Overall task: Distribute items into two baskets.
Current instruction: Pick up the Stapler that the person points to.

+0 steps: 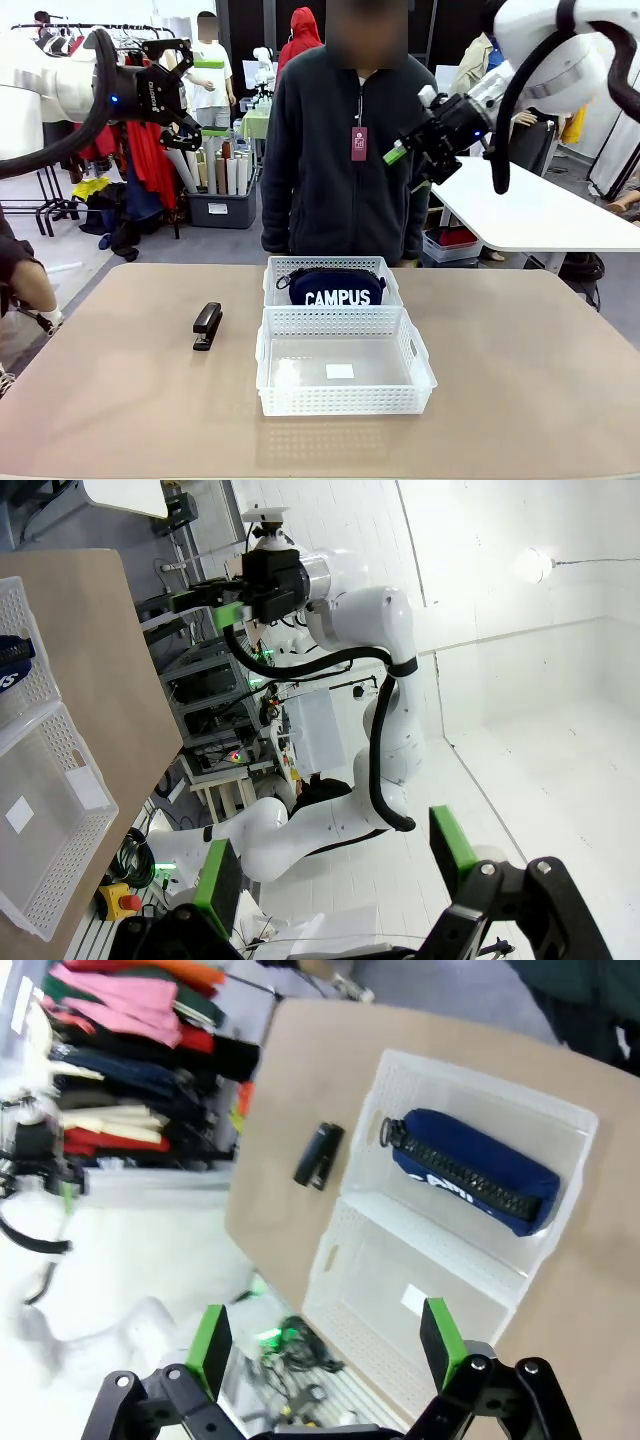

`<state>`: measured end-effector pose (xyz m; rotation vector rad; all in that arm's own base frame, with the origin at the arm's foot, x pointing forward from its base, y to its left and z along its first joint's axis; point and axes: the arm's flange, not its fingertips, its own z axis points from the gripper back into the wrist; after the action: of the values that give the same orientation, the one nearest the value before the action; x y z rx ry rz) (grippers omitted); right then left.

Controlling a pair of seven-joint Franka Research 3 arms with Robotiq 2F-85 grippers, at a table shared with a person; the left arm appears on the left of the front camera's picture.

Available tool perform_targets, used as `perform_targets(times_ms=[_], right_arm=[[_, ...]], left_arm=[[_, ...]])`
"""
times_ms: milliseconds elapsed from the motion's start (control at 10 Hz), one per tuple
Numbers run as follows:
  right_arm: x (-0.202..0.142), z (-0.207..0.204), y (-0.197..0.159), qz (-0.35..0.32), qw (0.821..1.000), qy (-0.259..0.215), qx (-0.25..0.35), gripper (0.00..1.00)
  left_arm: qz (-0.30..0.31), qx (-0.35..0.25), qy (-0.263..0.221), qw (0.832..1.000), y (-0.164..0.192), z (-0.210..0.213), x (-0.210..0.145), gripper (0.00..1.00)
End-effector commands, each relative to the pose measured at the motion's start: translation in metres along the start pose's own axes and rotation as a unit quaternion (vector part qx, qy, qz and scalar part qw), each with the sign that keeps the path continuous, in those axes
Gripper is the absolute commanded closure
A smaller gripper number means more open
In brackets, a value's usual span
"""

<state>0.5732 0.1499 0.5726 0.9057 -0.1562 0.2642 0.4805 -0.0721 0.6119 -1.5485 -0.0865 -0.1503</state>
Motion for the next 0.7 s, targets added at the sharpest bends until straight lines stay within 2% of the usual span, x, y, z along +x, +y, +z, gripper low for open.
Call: perform_targets(times_ms=[0,200,500,600], right_arm=[[-0.030,0.038,-0.012,-0.036,0.998,-0.051,0.021,0.00],[-0.053,0.062,-0.025,-0.069,0.994,-0.052,0.062,0.00],[-0.066,0.086,-0.067,-0.101,0.974,-0.036,0.200,0.00],[-0.069,0.088,-0.076,-0.109,0.971,-0.038,0.208,0.00]], left_arm=[[-0.003,-0.001,0.000,1.000,-0.001,0.001,0.000,0.00],[-0.003,-0.001,0.000,1.000,-0.001,0.001,0.000,0.00],[-0.003,-0.001,0.000,1.000,-0.001,0.001,0.000,0.00],[-0.003,-0.001,0.000,1.000,-0.001,0.001,0.000,0.00]])
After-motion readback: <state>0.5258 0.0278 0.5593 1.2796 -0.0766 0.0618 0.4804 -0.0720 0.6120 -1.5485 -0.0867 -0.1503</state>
